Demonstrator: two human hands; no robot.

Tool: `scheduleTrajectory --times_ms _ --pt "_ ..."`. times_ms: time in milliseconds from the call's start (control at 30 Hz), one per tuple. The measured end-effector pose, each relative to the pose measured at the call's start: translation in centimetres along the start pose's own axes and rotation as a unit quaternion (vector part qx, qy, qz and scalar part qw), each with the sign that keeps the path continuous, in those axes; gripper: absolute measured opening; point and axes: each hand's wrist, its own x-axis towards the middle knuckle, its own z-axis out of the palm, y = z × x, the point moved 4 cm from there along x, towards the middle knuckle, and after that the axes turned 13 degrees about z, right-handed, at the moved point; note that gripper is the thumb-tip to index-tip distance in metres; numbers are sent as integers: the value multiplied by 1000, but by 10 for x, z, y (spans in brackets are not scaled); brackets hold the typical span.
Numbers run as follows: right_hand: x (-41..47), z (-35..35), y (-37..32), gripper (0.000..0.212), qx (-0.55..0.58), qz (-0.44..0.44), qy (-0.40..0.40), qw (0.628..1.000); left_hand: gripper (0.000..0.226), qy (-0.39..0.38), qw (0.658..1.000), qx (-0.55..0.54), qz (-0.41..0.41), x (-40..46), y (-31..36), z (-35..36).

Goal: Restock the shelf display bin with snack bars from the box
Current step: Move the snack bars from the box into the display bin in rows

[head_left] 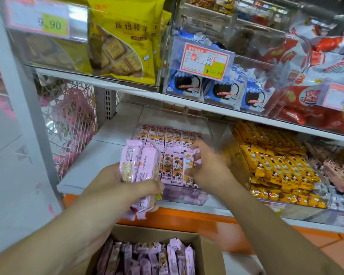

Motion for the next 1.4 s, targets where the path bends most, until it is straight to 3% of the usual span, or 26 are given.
scheduleTrajectory --times_ms 33,100,267,467,633,733,767,833,900,1033,1167,1267,1400 --pt "0 2 2 52 4 5 4 1000 54 0 1000 -16 1 -12 46 20" --pt "-2 5 5 42 -5 4 11 1000 34 45 999 6 26 -9 81 26" --pt "-2 8 7 50 -37 -15 35 999 24 64 998 -3 13 -7 79 26" --pt "-11 12 7 57 -56 26 0 998 32 59 998 -10 4 -13 85 28" --pt "-34 -1 -1 59 -160 -35 13 986 37 43 999 -23 8 -14 83 30" --pt "-53 -16 -9 31 -24 -74 37 996 33 31 999 5 21 -13 83 33" --pt "-60 -21 -13 23 74 -59 9 996 28 26 999 18 29 -13 83 34" --pt "-75 -24 -23 32 242 -16 -110 964 20 6 998 31 49 -13 85 41" --pt "-91 -25 -32 37 259 -26 -177 949 19 -24 996 48 66 -14 85 49" --pt "-92 -36 -25 12 296 -38 -154 942 24 -37 995 62 75 -14 84 61" --pt "-77 -46 -3 24 454 65 -202 865 23 16 996 68 53 -9 78 61" --pt "-67 -49 16 29 499 125 -181 838 23 -5 996 70 49 -7 78 63" --pt "-58 -61 40 24 498 155 -135 842 11 -1 996 79 46 0 83 78"
